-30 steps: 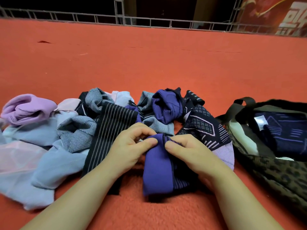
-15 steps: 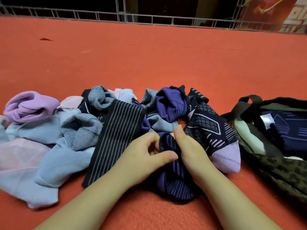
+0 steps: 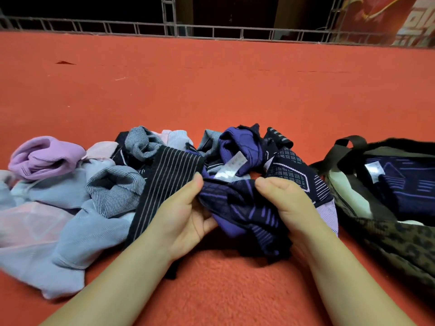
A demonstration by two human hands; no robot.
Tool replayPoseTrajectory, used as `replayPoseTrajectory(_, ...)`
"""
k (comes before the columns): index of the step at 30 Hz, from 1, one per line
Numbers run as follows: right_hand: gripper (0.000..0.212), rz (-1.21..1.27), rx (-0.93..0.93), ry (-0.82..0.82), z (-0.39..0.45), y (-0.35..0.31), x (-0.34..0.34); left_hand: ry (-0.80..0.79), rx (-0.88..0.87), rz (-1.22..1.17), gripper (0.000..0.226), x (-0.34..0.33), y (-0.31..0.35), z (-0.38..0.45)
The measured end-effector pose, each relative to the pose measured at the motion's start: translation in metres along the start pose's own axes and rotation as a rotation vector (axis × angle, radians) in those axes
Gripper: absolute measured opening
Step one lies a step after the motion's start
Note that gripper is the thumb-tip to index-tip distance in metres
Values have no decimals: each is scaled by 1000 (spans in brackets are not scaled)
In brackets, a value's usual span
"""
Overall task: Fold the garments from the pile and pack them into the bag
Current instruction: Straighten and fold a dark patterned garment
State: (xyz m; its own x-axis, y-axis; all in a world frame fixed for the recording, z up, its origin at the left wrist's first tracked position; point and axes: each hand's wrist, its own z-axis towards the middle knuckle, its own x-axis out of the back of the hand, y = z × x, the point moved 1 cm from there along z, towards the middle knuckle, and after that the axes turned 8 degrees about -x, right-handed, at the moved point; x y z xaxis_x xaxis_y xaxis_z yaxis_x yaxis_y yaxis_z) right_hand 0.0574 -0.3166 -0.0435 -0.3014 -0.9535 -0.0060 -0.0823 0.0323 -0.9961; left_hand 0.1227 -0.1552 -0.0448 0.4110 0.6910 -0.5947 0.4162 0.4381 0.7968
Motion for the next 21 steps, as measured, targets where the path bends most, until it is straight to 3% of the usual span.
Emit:
replayPoseTrajectory(3, 112, -104, 5, 57, 3, -1, 9, 23, 6, -125, 52, 0, 6, 2)
replayPoseTrajectory(7, 101, -200, 25, 36, 4, -2, 11, 38, 4, -148, 63, 1, 9, 5)
replayPoseTrajectory(9, 94, -201, 58, 8, 2, -2, 13, 43, 20, -123, 57, 4, 13, 6)
replayPoseTrajectory(14, 33, -283, 115, -131, -9, -6, 7, 65, -95, 166, 33, 10, 10, 8)
replayPoseTrajectory(18, 40, -339, 7, -355, -12, 2, -12, 52, -175, 271, 28, 5, 9, 4)
replayPoseTrajectory(21, 48, -163, 2, -233, -8, 7, -13, 105, -375, 368, 27, 4, 8, 1)
